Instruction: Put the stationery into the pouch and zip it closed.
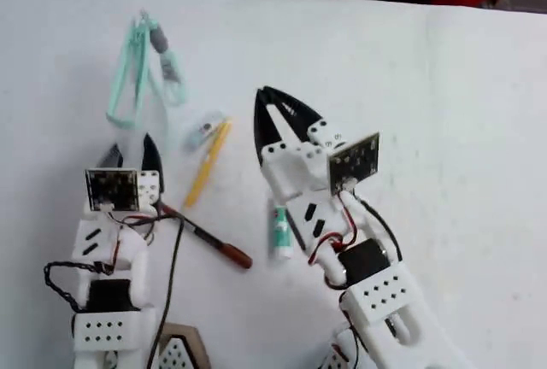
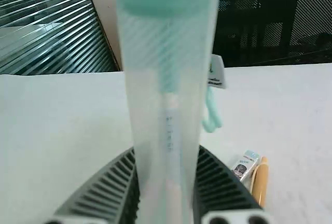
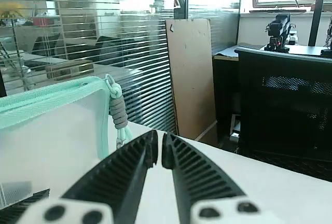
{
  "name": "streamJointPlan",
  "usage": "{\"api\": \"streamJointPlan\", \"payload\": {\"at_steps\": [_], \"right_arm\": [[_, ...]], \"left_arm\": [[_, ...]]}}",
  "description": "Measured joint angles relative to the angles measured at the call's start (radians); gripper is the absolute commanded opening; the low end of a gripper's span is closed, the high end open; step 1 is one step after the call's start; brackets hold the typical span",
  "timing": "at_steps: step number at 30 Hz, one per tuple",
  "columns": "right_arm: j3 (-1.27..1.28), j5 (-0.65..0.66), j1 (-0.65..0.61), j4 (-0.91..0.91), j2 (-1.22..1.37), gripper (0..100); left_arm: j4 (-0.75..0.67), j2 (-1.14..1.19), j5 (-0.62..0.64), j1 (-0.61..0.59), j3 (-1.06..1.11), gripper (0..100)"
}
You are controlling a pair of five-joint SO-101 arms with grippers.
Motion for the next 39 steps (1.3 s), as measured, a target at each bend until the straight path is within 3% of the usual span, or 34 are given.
{"api": "streamJointPlan", "payload": {"at_steps": [6, 17, 20, 26, 32, 35, 39], "right_arm": [[0.046, 0.000, 0.011, -0.095, 0.000, 1.7], [0.051, 0.000, 0.011, -0.051, 0.006, 1.7], [-0.018, -0.034, 0.011, 0.083, 0.060, 1.7], [-0.298, -0.226, 0.058, 0.427, 0.333, 1.7], [-0.537, -0.252, 0.066, 0.769, 0.543, 2.0], [-0.621, -0.252, 0.068, 0.914, 0.585, 7.8], [-0.654, -0.261, 0.068, 0.971, 0.637, 19.7]], "left_arm": [[-0.002, 0.000, 0.000, 0.000, 0.000, 8], [-0.002, 0.000, 0.000, 0.000, 0.000, 8], [-0.002, 0.000, 0.000, 0.000, 0.000, 8], [-0.002, 0.000, 0.000, 0.000, 0.000, 8], [-0.002, 0.000, 0.000, 0.000, 0.000, 8], [-0.002, 0.000, 0.000, 0.000, 0.000, 8], [-0.002, 0.000, 0.000, 0.000, 0.000, 8]]}}
